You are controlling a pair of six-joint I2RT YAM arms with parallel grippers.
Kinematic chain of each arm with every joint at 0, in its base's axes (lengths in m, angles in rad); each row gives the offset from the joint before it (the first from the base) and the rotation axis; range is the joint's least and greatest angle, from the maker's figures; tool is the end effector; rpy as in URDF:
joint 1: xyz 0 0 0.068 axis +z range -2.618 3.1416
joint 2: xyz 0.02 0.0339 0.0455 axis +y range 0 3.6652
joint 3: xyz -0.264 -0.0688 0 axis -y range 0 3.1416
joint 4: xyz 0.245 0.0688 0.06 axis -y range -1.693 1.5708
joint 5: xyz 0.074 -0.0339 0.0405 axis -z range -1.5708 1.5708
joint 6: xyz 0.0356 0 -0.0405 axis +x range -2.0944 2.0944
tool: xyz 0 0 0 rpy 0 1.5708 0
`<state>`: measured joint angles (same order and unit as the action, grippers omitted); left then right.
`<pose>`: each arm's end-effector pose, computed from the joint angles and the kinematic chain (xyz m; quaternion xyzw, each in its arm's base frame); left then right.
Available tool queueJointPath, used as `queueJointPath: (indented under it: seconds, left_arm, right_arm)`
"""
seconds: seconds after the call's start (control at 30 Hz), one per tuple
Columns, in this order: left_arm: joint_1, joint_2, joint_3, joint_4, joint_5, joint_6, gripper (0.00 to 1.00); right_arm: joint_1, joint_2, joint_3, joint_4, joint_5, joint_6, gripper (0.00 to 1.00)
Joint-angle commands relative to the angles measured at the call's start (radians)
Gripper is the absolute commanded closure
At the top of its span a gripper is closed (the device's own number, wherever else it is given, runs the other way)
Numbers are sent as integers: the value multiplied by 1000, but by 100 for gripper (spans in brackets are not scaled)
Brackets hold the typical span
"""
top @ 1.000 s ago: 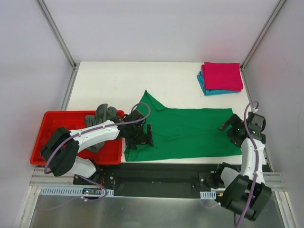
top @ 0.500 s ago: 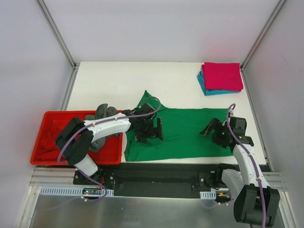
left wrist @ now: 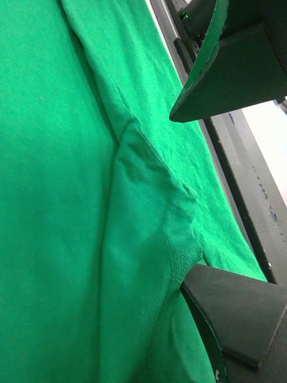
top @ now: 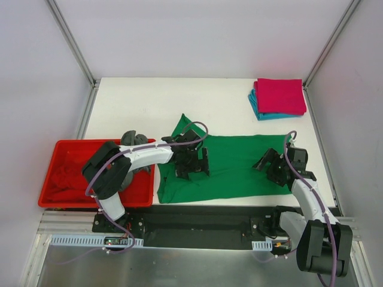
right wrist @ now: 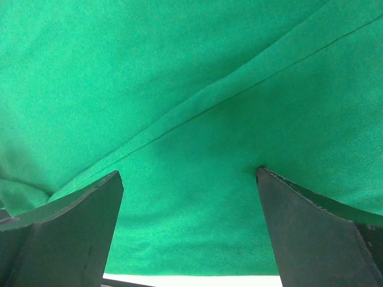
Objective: Fold and stack the t-shirts
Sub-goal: Fold the flattened tshirt in 1/3 of the way
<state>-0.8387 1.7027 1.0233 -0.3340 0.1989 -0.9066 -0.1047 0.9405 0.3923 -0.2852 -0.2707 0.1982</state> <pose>0.2225 -0.2580 0.1755 -0.0052 0.9570 -0.2711 0.1028 0.1776 -0.0091 0.1701 0.0914 0.9210 0.1424 0.3508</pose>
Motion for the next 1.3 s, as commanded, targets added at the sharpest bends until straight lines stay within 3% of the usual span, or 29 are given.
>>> queueJointPath:
  seconds: [0.0,0.27,0.43,0.6,0.7,0.83,1.0,1.27]
  left_arm:
    - [1,43,90,21,-35,11,1]
    - [55,138,269,21,-104,75,1]
    - [138,256,440,15,-35,149,1]
    - [150,236,482,-31,-78,270,1]
    - [148,169,468,-100,-111,346,1]
    - [127,48,394,-145,-52,394,1]
    - [89,-66,206,-142,-33,325,1]
    - [64,-115,5,-88,-38,242,1]
  right_arm:
    - [5,9,-27,21,24,10,4]
    - [7,14,-27,15,14,7,4]
    - [5,0,-30,11,16,4,4]
    - [5,-12,-32,11,16,4,4]
    - [7,-14,-35,11,11,4,4]
    - [7,-8,-35,14,7,4,4]
    - [8,-6,-36,14,10,4,4]
    - [19,15,-32,15,22,3,4]
